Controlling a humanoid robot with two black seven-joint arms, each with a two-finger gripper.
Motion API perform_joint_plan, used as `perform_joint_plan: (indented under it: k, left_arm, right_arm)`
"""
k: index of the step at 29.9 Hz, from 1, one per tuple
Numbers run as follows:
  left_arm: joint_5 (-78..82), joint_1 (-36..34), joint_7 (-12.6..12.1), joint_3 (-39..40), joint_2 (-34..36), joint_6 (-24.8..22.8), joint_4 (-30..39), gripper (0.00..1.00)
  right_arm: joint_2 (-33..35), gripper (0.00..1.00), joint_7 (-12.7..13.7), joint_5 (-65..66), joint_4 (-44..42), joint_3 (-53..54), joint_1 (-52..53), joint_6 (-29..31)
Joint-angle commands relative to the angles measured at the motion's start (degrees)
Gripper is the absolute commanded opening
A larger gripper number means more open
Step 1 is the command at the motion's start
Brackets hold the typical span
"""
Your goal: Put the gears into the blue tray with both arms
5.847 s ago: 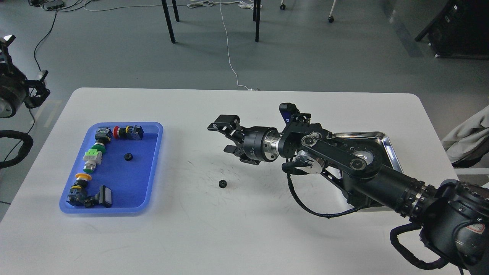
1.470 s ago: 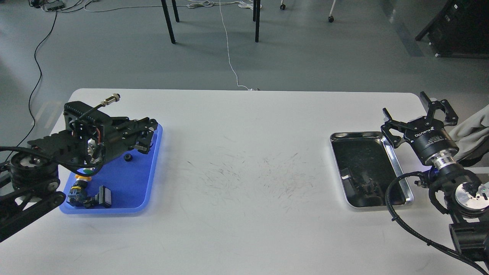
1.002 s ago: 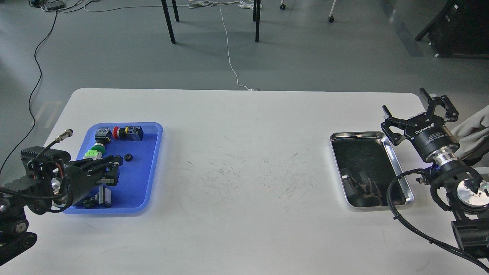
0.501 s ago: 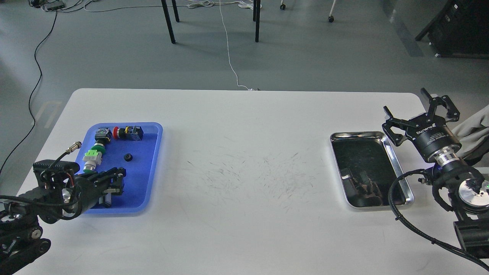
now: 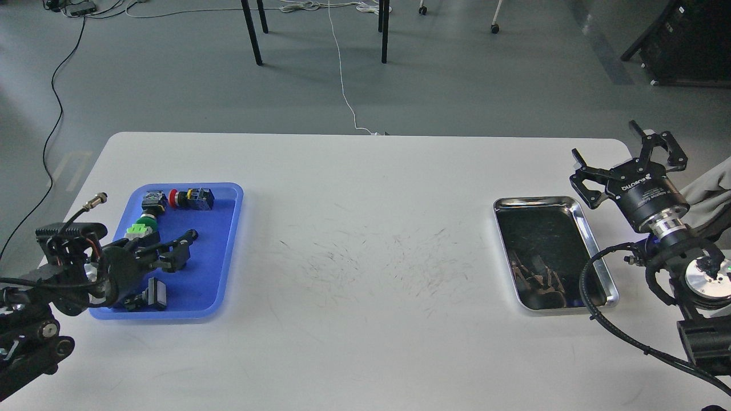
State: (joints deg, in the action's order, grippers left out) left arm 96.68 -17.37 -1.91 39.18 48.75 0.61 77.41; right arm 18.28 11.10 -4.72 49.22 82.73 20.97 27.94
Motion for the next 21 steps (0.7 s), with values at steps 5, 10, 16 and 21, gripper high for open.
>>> perform_joint_plan:
  k: [5,10,16,21]
  left_arm:
    - [-26.1,-14.1,-3.8,10.9,-5.2,0.2,-0.7,0.98]
    - [-51.1,-20.9,-3.5,14.9,-13.6,2.6,-11.2,0.98]
    - [-61.7,-21.7,2.7,21.5,-22.3,2.4,-21.4,0.98]
    - [-71.3,-20.9,7.4,22.2,-23.4,-2.5,-28.2,0.98]
  right_arm:
    - [-0.6,0.98,0.0,0.0,4.2,-3.8,1.6,-2.4]
    - [-0.9,0.98,-0.4,-0.1,6.9,-6.4,1.7,-6.0]
    - [-1.0,0.98,-0.4,-0.3,7.0,-6.3,1.6,-5.8]
    - [-0.8,0.98,-0.4,-0.4,7.7,-4.9,1.4,-6.0]
